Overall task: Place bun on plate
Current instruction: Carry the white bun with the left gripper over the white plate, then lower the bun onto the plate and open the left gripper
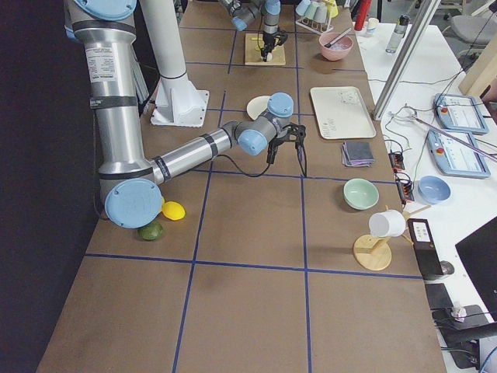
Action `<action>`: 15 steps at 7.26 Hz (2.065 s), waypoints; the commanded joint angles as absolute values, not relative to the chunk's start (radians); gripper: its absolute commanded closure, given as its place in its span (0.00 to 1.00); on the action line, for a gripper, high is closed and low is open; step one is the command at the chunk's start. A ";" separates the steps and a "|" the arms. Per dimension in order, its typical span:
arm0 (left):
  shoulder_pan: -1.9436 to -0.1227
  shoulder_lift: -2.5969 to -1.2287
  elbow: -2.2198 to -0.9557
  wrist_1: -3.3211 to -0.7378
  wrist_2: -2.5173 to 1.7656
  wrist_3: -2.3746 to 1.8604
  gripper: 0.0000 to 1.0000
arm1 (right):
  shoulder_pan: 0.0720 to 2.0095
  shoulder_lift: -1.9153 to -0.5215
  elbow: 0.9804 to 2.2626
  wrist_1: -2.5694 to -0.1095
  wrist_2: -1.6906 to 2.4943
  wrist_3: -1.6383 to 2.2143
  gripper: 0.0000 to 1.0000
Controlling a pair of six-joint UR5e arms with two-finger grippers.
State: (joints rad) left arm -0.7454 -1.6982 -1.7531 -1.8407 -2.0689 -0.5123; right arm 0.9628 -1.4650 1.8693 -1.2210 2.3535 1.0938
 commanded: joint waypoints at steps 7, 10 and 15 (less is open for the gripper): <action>-0.603 -2.134 -1.723 -1.799 -2.097 -1.117 0.81 | 0.969 -1.483 1.876 -1.215 2.356 1.092 0.00; -0.514 -2.391 -1.465 -1.807 -1.938 -1.276 0.81 | 1.006 -1.499 1.878 -1.213 2.353 1.092 0.00; -0.446 -2.434 -1.367 -1.815 -1.822 -1.284 0.76 | 1.014 -1.509 1.879 -1.213 2.329 1.092 0.00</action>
State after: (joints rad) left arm -0.4574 -2.4282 -1.3759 -1.8132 -1.8408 -1.2830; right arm 1.0137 -1.5089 1.8788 -1.2127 2.3296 1.0922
